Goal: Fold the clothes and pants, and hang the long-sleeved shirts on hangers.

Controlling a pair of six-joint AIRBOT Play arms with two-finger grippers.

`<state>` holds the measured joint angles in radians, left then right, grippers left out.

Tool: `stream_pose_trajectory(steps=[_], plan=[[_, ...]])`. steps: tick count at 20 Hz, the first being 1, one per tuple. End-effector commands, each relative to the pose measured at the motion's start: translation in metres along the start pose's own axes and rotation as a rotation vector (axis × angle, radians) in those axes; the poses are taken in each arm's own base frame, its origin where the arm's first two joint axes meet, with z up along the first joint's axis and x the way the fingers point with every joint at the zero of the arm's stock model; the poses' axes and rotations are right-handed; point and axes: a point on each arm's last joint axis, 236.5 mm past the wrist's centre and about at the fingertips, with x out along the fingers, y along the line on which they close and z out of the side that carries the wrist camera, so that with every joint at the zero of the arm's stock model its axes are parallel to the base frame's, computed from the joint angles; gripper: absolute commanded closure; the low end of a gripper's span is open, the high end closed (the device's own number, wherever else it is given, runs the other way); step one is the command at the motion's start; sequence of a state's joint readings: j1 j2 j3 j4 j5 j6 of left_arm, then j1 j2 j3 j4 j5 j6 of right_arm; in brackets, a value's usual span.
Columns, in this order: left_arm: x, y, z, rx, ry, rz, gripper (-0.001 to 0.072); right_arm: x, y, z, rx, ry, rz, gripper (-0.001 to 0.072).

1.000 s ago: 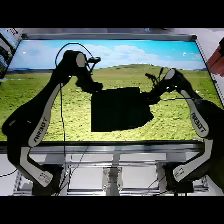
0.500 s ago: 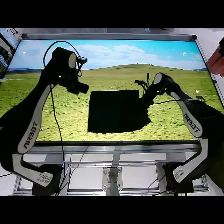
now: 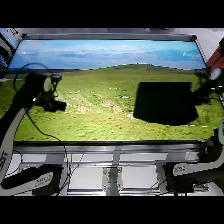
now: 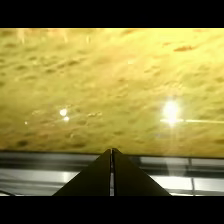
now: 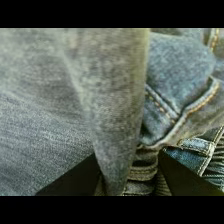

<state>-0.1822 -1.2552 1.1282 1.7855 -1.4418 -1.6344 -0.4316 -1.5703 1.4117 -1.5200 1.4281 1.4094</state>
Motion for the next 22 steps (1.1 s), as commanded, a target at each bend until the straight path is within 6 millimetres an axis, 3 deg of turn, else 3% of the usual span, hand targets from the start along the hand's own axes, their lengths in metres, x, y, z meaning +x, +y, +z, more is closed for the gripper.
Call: stream_pose_trajectory(steps=[1,2,3,4,5,6,10,13,14,15,16,17,19,22], plan=[[0.027,0.007,-0.03,-0.029,0.012,-0.001,0.0665,-0.012,-0.071,-0.029,0.204,0.028,-0.015,0.068],[0.03,0.006,-0.032,-0.026,0.017,-0.002,0.0665,-0.012,-0.077,-0.034,0.224,0.04,-0.011,0.0669],[0.032,0.004,-0.032,-0.025,0.018,-0.008,0.0666,-0.013,-0.079,-0.039,0.235,0.054,-0.007,0.0538],[0.032,0.002,-0.031,-0.028,0.016,-0.018,0.0666,-0.013,-0.078,-0.043,0.237,0.069,-0.003,0.0298],[0.032,0.002,-0.031,-0.028,0.017,-0.02,0.0666,-0.015,-0.077,-0.046,0.237,0.079,0.0,0.0125],[0.032,0.002,-0.031,-0.028,0.017,-0.02,0.0665,-0.019,-0.075,-0.049,0.237,0.083,0.002,0.0086],[0.032,0.002,-0.033,-0.028,0.024,-0.02,0.0665,-0.061,-0.068,-0.052,0.245,-0.019,-0.01,0.0089],[0.032,0.002,-0.033,-0.027,0.024,-0.019,0.0666,-0.11,-0.025,-0.044,0.221,-0.191,0.121,0.0101],[0.032,0.002,-0.033,-0.027,0.024,-0.019,0.0666,-0.127,-0.005,-0.042,0.184,-0.247,0.167,0.0163],[0.032,0.002,-0.033,-0.027,0.024,-0.019,0.0665,-0.141,0.012,-0.042,0.135,-0.288,0.191,0.0322],[0.032,0.002,-0.033,-0.027,0.024,-0.019,0.0666,-0.152,0.03,-0.044,0.08,-0.323,0.203,0.0531],[0.032,0.002,-0.033,-0.027,0.024,-0.019,0.0666,-0.157,0.047,-0.048,0.021,-0.339,0.21,0.0676],[0.032,0.002,-0.033,-0.027,0.024,-0.019,0.0666,-0.159,0.084,-0.063,-0.082,-0.336,0.225,0.068],[0.032,0.002,-0.033,-0.027,0.024,-0.019,0.0666,-0.134,0.138,-0.099,-0.238,-0.258,0.258,0.068]])
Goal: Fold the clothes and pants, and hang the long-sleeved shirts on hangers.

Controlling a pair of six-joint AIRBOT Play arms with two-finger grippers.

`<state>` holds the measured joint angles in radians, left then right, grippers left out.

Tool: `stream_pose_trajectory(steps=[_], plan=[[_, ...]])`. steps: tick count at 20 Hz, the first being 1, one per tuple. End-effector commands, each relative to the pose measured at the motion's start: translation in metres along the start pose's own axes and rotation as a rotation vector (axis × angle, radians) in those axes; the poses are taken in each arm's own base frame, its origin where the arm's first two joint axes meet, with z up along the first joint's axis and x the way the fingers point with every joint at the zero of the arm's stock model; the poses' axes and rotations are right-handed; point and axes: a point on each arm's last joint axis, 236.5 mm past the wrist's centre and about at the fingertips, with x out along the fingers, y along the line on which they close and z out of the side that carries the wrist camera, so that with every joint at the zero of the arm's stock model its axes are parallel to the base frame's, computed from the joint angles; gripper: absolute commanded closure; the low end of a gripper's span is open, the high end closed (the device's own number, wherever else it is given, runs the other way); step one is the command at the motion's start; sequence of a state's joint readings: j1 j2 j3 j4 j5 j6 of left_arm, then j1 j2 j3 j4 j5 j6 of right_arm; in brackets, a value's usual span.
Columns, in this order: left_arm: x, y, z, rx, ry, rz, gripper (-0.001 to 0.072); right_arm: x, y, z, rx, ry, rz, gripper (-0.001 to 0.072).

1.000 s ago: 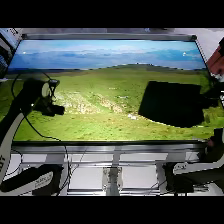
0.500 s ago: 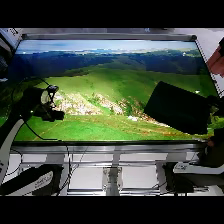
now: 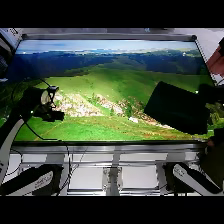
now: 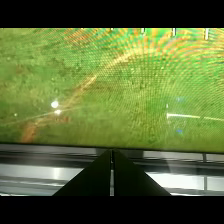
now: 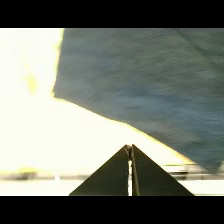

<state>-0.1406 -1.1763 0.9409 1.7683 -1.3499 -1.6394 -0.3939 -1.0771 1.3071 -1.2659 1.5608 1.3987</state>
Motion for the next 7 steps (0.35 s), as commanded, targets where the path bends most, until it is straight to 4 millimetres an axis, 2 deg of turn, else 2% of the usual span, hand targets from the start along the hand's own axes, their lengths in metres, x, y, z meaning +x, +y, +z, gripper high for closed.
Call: stream_pose_trajectory(steps=[1,4,7], plan=[[0.0,0.0,0.0,0.0,0.0,0.0,0.0666,0.023,0.062,-0.043,-0.171,0.077,0.082,0.0681],[0.0,0.0,0.0,0.0,0.0,0.0,0.0666,0.062,0.089,-0.101,-0.276,0.229,0.121,0.068],[0.0,0.0,0.0,0.0,-0.001,0.0,0.0666,0.098,0.099,-0.146,-0.332,0.341,0.132,0.068]])
